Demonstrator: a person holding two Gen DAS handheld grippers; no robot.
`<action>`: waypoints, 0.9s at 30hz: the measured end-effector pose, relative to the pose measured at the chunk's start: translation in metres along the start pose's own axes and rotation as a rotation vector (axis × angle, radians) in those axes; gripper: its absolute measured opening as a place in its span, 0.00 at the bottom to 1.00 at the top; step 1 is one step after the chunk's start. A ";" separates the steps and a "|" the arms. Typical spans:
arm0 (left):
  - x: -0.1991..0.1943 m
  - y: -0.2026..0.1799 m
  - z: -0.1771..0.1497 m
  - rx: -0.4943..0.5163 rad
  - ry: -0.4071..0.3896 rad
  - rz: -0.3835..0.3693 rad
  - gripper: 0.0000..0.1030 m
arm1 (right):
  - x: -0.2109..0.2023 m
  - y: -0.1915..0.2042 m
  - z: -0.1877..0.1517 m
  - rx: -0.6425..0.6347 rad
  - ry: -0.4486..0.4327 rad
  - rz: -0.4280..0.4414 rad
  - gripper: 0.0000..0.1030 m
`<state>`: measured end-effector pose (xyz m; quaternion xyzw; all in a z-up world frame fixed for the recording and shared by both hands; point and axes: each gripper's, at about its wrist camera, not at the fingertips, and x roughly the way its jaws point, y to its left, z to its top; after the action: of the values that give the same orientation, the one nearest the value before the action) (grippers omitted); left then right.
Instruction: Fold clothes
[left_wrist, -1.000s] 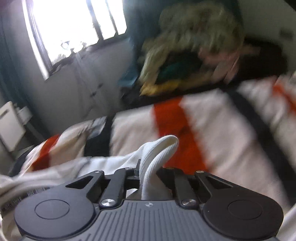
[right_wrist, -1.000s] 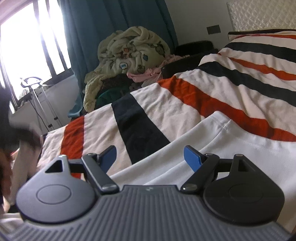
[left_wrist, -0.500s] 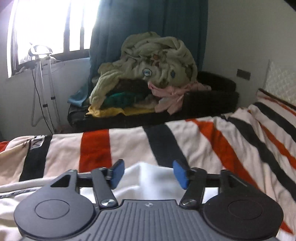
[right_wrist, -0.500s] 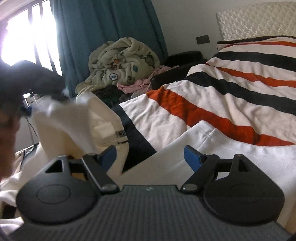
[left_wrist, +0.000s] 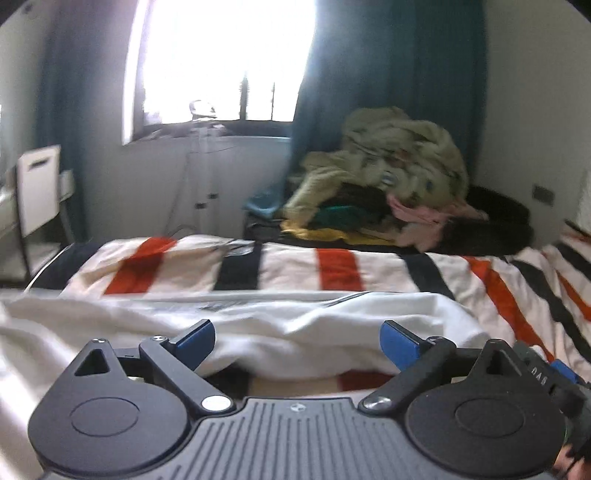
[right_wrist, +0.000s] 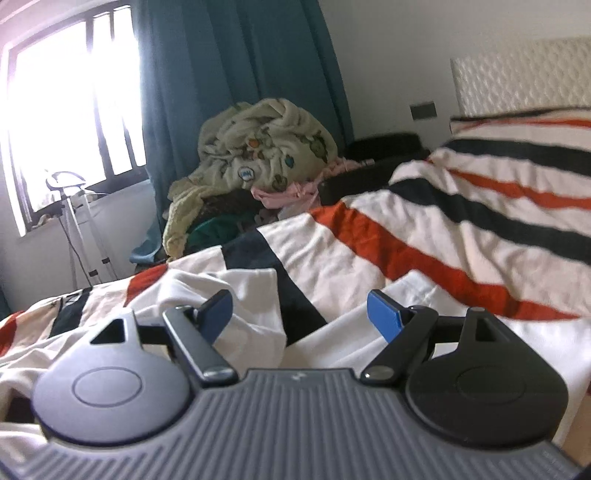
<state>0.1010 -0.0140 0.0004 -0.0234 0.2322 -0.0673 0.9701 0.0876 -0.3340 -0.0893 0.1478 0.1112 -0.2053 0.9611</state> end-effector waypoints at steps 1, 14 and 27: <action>-0.008 0.010 -0.004 -0.022 0.001 0.005 0.94 | -0.004 0.002 0.001 -0.014 -0.009 0.005 0.79; -0.051 0.068 -0.041 -0.124 0.038 0.048 0.94 | -0.053 0.014 0.019 0.098 0.120 0.298 0.80; -0.038 0.078 -0.049 -0.233 0.057 0.051 0.95 | 0.047 0.001 -0.012 0.730 0.525 0.561 0.81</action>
<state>0.0544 0.0683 -0.0319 -0.1284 0.2666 -0.0158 0.9551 0.1283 -0.3467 -0.1135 0.5431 0.2257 0.0784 0.8050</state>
